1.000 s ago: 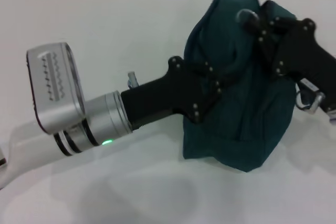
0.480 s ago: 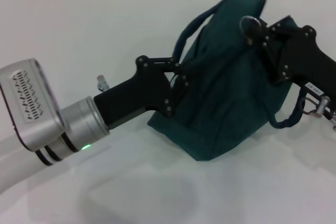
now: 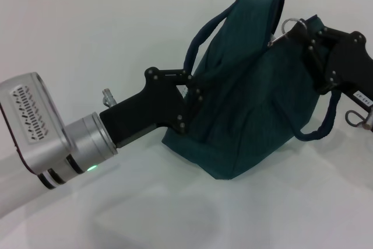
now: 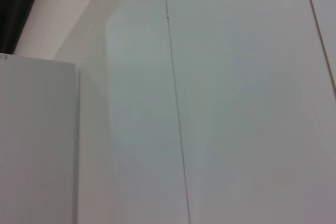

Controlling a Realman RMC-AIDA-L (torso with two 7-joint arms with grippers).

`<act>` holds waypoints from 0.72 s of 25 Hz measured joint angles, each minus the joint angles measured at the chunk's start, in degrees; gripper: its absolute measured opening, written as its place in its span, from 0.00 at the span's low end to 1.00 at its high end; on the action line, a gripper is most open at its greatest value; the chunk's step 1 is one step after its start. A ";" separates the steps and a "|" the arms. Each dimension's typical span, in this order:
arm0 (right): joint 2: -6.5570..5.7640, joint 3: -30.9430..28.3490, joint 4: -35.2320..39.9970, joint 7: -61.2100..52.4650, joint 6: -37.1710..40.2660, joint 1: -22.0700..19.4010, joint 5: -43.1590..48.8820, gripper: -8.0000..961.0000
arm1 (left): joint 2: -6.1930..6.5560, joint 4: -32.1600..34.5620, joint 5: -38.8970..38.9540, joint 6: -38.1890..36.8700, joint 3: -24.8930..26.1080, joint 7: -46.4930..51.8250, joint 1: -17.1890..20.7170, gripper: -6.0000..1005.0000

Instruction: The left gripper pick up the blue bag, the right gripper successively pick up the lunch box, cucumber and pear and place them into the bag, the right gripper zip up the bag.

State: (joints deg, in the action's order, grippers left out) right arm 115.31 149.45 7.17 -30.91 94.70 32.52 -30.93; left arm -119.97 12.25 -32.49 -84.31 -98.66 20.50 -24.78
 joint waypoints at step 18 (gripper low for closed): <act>0.08 -7.42 -1.19 -0.27 -1.33 -2.39 -0.26 0.04 | 0.02 -0.01 -2.63 -1.54 -0.21 -6.60 1.58 0.07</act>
State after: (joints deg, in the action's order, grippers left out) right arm 115.39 142.03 5.97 -31.17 93.36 30.12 -31.19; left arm -119.94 12.23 -35.12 -85.86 -98.88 13.90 -23.20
